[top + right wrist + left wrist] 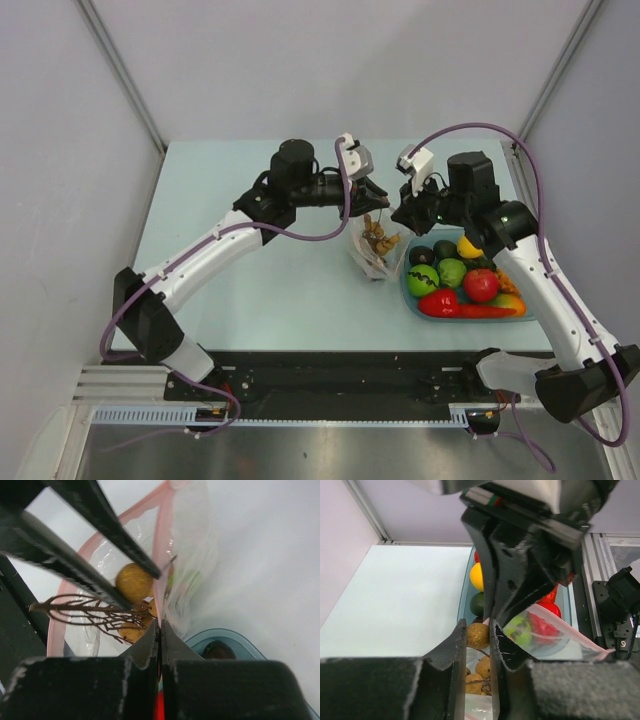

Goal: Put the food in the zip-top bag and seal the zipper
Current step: Place the fake fruit in the zipper food storage bag.

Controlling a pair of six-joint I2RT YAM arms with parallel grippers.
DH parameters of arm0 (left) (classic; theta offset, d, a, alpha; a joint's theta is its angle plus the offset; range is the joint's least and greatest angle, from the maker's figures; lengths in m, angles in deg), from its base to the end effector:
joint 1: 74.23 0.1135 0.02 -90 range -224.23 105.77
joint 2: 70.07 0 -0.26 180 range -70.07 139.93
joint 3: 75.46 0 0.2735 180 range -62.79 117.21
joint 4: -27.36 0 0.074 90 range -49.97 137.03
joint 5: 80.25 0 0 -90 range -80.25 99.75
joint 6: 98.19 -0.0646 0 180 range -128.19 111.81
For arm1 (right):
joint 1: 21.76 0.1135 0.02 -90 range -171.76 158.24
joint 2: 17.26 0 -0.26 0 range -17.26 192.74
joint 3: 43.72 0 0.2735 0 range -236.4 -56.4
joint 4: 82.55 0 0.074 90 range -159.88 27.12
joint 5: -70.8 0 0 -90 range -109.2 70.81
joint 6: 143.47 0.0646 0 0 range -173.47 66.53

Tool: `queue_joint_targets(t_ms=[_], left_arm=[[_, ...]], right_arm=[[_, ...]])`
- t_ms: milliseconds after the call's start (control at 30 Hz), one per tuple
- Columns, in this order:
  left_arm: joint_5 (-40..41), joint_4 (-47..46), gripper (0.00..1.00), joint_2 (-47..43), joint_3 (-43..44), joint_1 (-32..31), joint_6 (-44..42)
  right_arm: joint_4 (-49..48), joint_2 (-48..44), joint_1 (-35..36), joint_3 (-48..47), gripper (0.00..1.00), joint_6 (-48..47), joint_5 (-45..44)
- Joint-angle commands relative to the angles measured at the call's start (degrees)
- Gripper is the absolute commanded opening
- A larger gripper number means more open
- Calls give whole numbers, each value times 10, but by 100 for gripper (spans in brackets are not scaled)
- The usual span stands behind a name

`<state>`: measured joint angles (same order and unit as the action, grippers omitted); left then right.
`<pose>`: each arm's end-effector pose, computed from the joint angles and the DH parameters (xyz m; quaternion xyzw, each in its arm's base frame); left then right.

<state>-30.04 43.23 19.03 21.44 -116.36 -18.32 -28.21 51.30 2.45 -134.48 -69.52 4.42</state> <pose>0.2758 -0.3052 0.3932 0.5130 0.5392 -0.4169 0.5218 0.2548 0.1429 0.3880 -0.3878 0.7703 0.2124 0.4596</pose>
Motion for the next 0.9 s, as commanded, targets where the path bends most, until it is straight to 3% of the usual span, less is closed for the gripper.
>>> queue_joint_targets(t_ms=[0, 167, 300, 333, 400, 433, 567, 700, 867], left_arm=[[-34, -29, 11, -38, 4, -2, -12], [-37, -30, 5, -50, -6, -2, -9], [-46, -10, 13, -52, -6, -2, -17], [-45, -3, 17, -52, -5, -2, -18], [-33, 16, 38, -51, -4, -1, -20], [-28, 20, 54, -51, -5, -1, -19], [-9, 30, 74, -46, -4, 12, 25], [47, 22, 75, -57, -17, 37, 98], [83, 58, 69, -64, -52, 42, 165]], right_arm=[[-18, 18, -18, -15, 0, 23, 16], [-22, 30, -28, -15, 0, 29, 22], [-24, 38, -32, -20, 0, 41, 22], [-26, 39, -35, -25, 0, 48, 22], [-28, 47, -50, -32, 0, 73, 37], [-28, 50, -56, -41, 0, 80, 44], [-35, 55, -69, -49, 0, 109, 74], [-34, 56, -69, -49, 0, 115, 80], [-41, 56, -68, -51, 0, 135, 83]])
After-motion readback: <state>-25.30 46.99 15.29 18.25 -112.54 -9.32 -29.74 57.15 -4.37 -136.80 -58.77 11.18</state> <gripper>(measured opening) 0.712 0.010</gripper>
